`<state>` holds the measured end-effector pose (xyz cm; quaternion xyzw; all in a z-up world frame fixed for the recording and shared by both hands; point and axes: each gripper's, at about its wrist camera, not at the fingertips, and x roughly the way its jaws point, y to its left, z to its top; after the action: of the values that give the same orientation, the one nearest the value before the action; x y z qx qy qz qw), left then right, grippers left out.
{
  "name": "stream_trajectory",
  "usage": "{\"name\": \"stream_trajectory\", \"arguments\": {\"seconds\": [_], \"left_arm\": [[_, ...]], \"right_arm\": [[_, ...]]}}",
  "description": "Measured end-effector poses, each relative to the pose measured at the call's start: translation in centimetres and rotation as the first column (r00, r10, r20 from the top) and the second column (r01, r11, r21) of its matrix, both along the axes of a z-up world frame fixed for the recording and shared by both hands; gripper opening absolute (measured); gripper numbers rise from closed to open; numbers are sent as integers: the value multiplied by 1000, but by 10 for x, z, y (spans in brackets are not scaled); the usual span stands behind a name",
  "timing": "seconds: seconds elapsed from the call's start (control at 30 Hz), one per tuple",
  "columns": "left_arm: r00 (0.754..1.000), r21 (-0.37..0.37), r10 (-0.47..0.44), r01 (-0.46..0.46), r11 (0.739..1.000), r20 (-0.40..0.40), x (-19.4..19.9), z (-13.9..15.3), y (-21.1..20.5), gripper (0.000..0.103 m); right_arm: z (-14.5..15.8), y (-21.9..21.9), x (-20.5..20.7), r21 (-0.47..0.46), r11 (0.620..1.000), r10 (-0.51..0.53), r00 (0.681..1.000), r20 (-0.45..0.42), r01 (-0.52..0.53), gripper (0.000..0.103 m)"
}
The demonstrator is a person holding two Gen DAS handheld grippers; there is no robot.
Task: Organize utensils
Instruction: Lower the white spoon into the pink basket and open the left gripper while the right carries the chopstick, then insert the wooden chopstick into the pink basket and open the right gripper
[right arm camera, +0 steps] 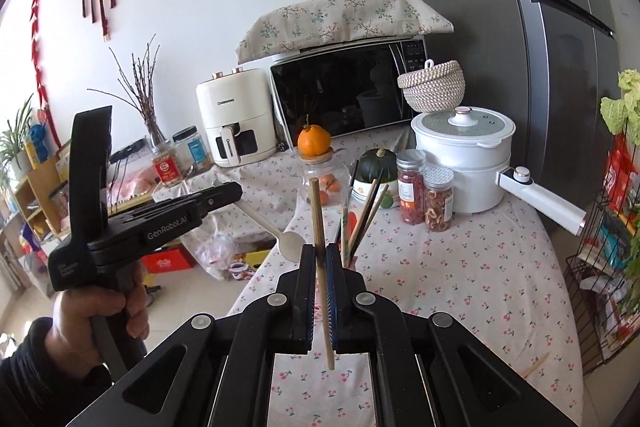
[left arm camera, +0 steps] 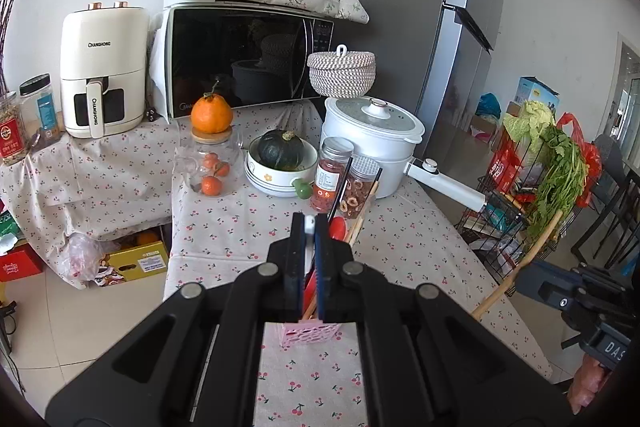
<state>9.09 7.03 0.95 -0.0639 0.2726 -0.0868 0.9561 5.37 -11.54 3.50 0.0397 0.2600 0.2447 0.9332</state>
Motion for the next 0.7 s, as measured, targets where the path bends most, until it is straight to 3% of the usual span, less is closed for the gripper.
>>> {"name": "stream_trajectory", "arguments": {"seconds": [0.37, 0.43, 0.5, 0.7], "left_arm": [[988, 88, -42, 56, 995, -150, 42, -35, -19, 5], [985, 69, -25, 37, 997, -171, 46, -38, -14, 17], [982, 20, -2, 6, 1000, -187, 45, -37, -5, 48], [978, -60, 22, -36, 998, -209, 23, -31, 19, 78]], "right_arm": [[3, -3, 10, 25, 1000, 0, 1000, -16, 0, 5], [5, -3, 11, 32, 999, -7, 1000, -13, 8, 5], [7, -5, 14, 43, 999, -14, 1000, -10, 14, 5], [16, -6, 26, 73, 997, -34, 999, 3, 34, 5]]}}
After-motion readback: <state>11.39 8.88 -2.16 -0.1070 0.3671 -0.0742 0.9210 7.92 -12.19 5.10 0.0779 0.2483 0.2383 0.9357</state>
